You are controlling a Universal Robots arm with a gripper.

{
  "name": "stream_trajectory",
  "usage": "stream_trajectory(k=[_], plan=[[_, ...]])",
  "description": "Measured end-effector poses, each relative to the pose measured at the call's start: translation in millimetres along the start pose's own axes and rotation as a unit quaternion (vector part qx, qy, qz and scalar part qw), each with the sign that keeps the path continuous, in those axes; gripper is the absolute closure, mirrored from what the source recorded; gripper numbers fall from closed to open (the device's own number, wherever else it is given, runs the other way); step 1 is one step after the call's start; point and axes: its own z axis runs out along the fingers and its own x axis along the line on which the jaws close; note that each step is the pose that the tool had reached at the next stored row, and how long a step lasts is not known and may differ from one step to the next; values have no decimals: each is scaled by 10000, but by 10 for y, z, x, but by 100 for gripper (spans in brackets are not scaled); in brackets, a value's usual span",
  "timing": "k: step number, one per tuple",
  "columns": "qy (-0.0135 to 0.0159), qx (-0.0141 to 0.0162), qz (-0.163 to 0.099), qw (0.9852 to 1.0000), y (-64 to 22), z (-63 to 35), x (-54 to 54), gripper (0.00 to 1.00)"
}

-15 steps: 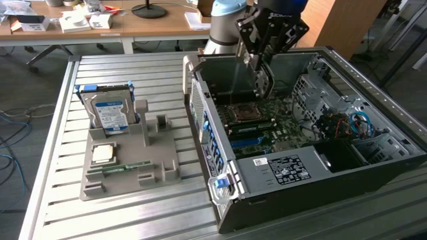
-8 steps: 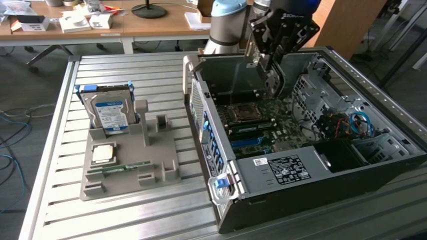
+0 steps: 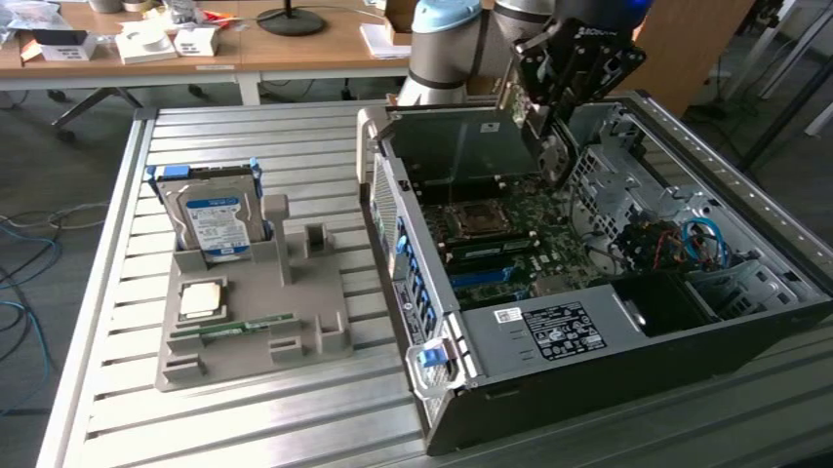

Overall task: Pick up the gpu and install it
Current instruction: 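Pick up the gpu and move the gpu toward the slot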

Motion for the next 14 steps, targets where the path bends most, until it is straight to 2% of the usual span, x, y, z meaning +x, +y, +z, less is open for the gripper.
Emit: stream_trajectory(k=[7, 14], plan=[[1, 1, 0, 10000, 6, 8, -200, 74], [0, -1, 0, 10000, 6, 17, -209, 74]])
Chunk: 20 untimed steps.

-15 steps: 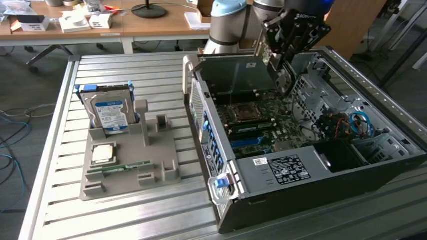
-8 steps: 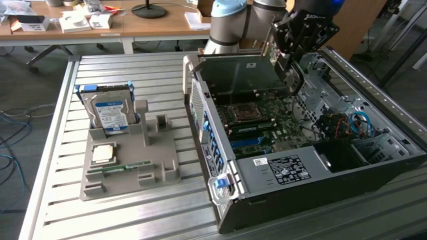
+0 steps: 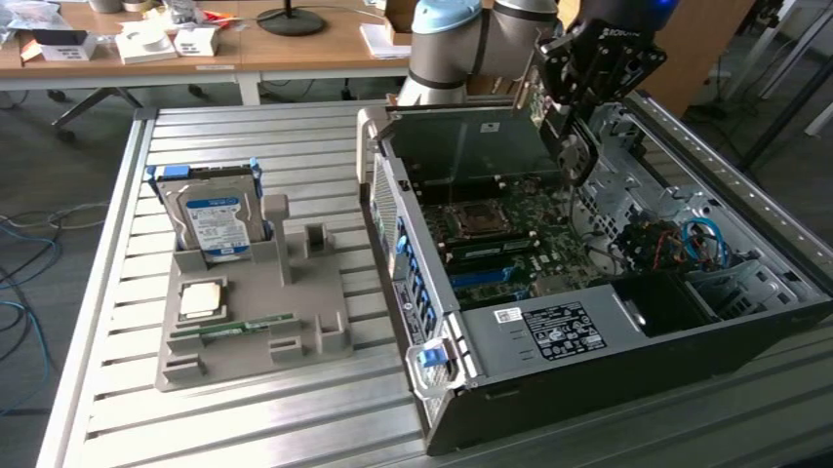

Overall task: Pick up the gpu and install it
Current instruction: 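Pick up the gpu and move the gpu toward the slot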

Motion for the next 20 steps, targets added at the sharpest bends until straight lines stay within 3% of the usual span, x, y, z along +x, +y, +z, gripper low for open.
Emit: stream_trajectory(k=[6, 20], plan=[[0, 2, 0, 10000, -10, 93, 2, 74], [0, -2, 1, 10000, -7, 105, -98, 74]])
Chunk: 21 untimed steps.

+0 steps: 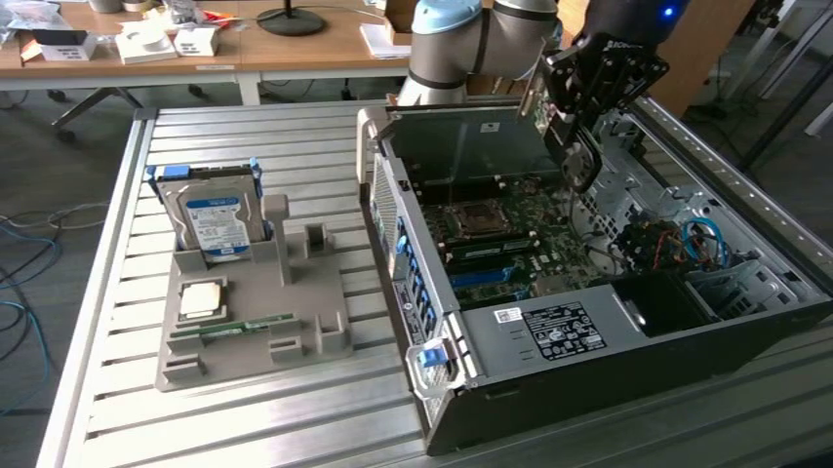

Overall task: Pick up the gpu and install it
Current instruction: 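Pick up the gpu and move the gpu toward the slot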

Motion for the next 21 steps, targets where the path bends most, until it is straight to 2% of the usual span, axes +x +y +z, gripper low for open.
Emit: stream_trajectory(k=[10, 21], plan=[[1, 1, 0, 10000, -16, 161, 3, 74], [1, 1, 0, 10000, -20, 204, 4, 74]])
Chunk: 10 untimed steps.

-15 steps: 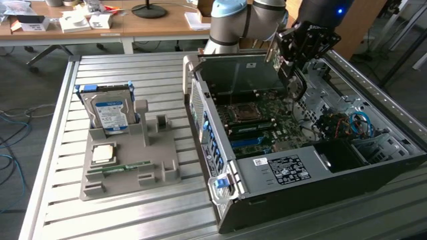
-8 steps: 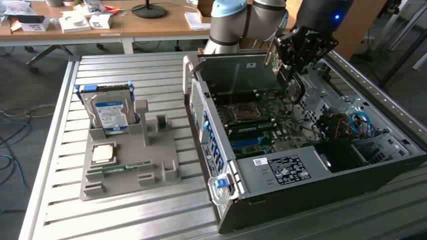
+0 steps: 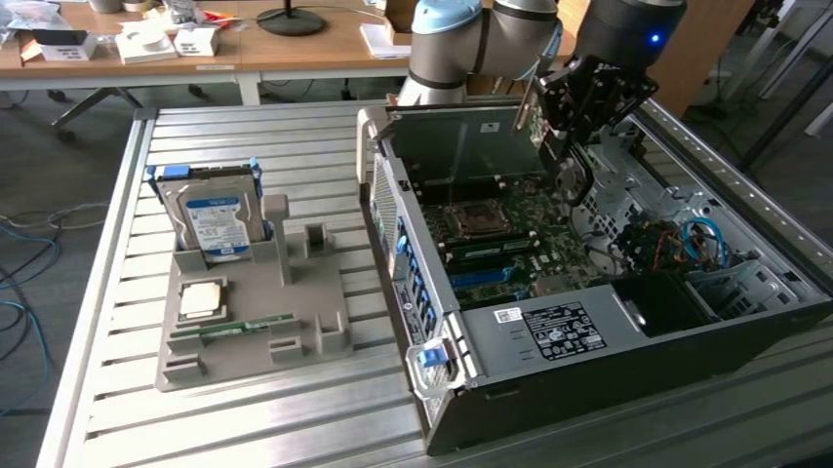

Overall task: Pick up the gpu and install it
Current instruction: 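Pick up the gpu and move the gpu toward the slot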

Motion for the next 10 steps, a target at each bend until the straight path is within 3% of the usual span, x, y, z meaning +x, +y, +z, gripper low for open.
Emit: stream_trajectory(k=[10], plan=[[0, -1, 0, 10000, 1, 10, -52, 74]])
